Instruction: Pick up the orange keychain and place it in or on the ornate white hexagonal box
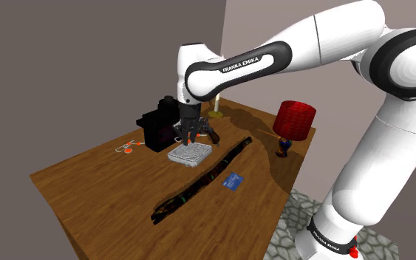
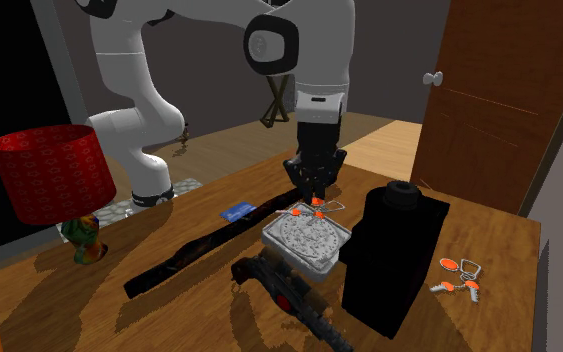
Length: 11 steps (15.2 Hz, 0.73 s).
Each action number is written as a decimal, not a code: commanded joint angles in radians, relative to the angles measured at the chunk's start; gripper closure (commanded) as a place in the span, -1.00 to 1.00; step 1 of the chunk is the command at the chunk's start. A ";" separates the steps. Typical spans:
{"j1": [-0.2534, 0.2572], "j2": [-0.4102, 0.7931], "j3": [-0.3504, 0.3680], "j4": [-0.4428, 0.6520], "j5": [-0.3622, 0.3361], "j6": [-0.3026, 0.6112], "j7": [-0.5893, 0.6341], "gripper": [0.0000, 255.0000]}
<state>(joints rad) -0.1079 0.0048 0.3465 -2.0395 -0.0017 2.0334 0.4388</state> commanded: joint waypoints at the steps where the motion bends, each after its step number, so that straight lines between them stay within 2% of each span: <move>1: 0.001 0.005 0.001 -0.002 -0.002 0.007 0.003 1.00; 7: 0.001 0.005 0.001 -0.002 -0.002 0.007 0.003 1.00; 8: 0.001 0.005 0.001 -0.002 -0.002 0.007 0.003 -1.00; 11: 0.001 0.005 0.001 -0.002 -0.002 0.007 0.003 -1.00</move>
<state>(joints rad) -0.1068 0.0095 0.3477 -2.0415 -0.0035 2.0406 0.4419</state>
